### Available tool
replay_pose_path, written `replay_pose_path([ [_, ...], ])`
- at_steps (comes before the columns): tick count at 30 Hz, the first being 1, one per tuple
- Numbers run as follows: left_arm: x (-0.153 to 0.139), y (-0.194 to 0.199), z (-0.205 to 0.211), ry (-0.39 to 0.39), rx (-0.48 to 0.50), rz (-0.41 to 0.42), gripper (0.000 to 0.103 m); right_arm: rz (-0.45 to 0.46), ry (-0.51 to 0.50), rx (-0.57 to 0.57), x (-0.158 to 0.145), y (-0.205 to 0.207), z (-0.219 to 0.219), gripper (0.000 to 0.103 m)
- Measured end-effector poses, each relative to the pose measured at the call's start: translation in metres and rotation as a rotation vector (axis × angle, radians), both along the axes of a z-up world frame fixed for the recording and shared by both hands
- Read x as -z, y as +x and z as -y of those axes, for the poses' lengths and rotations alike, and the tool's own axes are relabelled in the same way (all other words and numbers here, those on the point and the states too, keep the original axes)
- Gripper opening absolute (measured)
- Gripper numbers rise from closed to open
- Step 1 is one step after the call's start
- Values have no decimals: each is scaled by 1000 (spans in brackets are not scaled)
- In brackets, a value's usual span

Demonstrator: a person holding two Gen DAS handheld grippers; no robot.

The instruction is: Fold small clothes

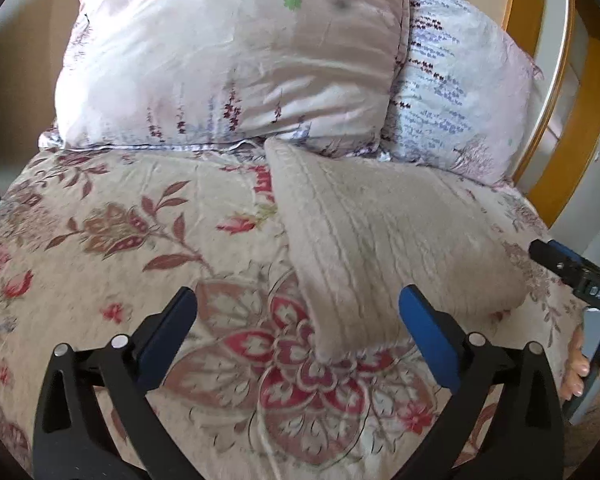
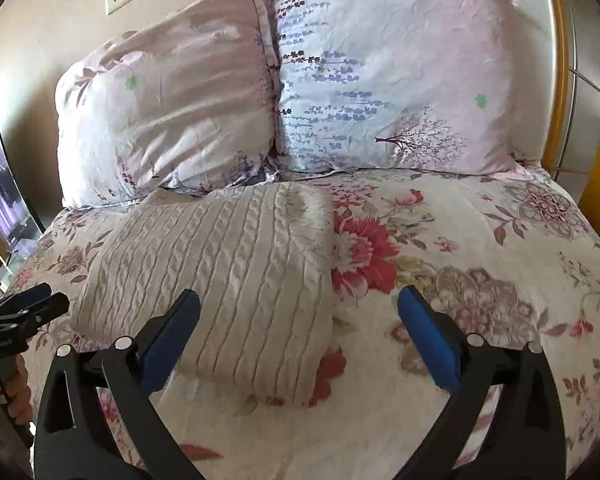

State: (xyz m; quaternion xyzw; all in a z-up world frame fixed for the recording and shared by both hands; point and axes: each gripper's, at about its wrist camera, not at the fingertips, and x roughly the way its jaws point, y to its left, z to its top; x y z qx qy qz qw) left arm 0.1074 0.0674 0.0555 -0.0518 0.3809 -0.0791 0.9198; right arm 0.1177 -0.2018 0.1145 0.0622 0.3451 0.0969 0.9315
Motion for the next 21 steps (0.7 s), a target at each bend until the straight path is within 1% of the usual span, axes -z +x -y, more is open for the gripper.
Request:
replay_pose_path([
  [3, 8, -8, 8, 52, -13, -35, 101, -44, 31, -59, 7, -8, -8, 101],
  [7, 18, -15, 16, 56, -10, -82, 101, -64, -10, -76, 16, -18, -24, 101],
  [9, 22, -16, 19, 63, -10, -101, 101, -84, -21, -71, 21, -21, -29, 101],
  [11, 26, -17, 25, 91, -16, -119, 101, -110, -18, -58, 26, -21, -31, 101],
  [16, 33, -16, 34, 121, -12, -149, 101, -209, -13, -18, 43, -15, -33, 101],
  [21, 37, -14, 38, 152, -18, -169, 101, -228, -69, -1, 47, -13, -41, 101],
])
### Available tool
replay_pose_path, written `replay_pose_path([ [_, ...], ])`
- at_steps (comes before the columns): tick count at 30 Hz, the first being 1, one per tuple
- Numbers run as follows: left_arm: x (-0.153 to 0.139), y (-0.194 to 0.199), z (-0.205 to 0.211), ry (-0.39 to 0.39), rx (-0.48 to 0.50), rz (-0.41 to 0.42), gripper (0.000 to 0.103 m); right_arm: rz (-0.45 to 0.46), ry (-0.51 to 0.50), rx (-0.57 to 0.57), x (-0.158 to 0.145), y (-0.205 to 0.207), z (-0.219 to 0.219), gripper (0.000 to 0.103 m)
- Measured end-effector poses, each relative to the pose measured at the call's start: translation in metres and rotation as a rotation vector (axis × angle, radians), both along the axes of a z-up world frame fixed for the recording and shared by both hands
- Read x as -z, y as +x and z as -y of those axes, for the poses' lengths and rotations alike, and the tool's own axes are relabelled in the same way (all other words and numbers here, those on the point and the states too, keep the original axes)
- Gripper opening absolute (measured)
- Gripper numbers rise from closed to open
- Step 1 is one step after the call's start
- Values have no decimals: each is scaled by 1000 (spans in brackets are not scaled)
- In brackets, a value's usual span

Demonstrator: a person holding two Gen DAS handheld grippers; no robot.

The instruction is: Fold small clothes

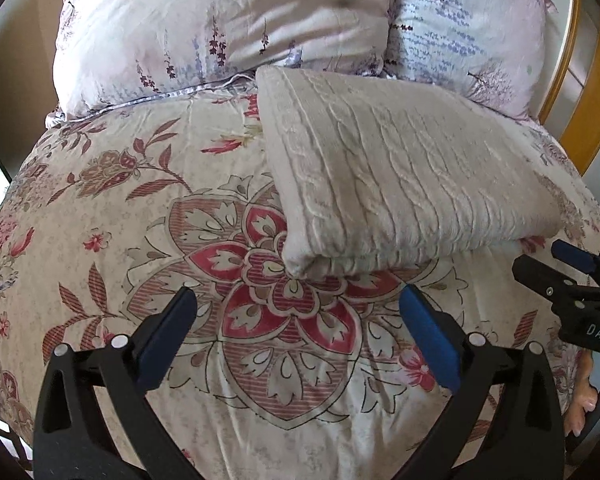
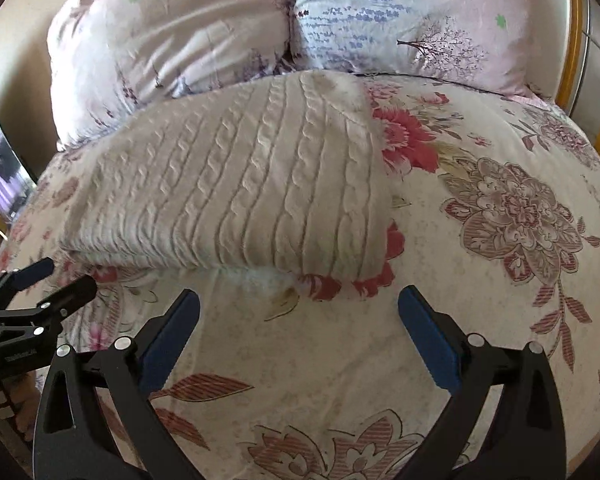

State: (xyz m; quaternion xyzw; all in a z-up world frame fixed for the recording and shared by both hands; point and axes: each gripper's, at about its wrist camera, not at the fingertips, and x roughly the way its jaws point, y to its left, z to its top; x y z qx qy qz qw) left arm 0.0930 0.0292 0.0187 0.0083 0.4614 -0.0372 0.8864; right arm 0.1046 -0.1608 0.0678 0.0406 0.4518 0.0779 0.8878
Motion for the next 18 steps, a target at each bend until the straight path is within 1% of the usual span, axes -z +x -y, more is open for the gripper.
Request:
replay_pose_path([
  [4, 4, 4, 3, 13, 5, -18, 101, -10, -54, 0, 2, 1, -8, 101],
  [13, 8, 7, 7, 46, 0, -11, 101, -22, -93, -1, 6, 4, -9, 102],
  [18, 8, 8, 7, 46, -11, -9, 101, -20, -94, 12, 7, 3, -8, 102],
])
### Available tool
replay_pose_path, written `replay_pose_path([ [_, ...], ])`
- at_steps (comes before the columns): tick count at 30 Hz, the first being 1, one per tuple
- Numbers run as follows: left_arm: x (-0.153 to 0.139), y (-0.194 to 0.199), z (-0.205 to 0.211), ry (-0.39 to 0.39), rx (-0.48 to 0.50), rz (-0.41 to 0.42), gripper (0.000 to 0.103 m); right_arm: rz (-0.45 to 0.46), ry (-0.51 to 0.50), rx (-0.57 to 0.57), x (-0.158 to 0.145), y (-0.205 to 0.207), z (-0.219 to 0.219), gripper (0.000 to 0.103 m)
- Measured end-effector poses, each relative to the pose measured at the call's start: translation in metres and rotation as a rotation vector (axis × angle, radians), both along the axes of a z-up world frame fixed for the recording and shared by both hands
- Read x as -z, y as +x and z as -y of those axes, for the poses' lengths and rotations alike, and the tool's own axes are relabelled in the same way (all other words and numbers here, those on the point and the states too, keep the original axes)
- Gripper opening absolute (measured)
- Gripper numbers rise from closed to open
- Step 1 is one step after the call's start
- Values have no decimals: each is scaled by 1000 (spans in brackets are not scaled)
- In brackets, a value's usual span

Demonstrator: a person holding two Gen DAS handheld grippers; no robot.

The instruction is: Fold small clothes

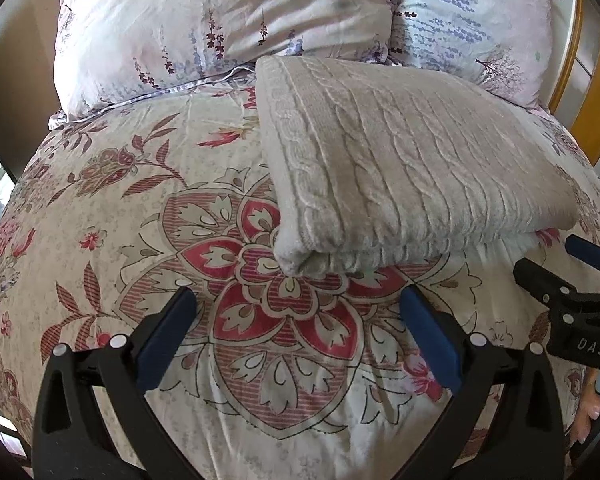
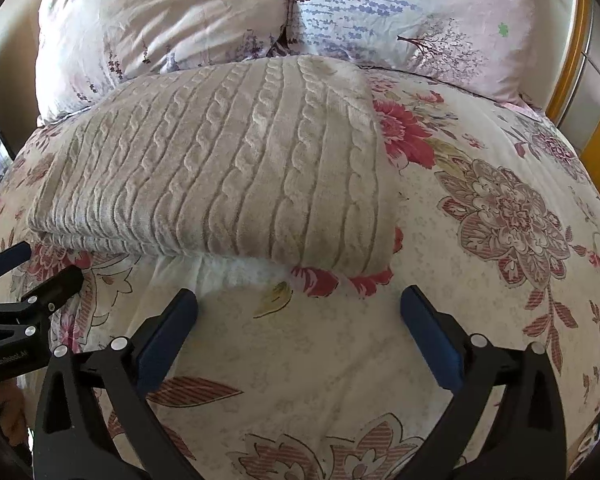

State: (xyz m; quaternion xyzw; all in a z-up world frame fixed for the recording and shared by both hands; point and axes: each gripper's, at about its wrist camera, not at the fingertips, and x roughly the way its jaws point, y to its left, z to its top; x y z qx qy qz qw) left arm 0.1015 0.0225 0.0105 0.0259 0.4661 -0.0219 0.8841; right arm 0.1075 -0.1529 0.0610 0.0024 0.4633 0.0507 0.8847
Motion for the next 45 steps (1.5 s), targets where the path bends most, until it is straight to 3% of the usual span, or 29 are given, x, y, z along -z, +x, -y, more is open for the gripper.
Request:
replay_pose_path([
  [45, 0, -1, 0, -2, -4, 1, 101, 8, 0, 21, 0, -3, 1, 102],
])
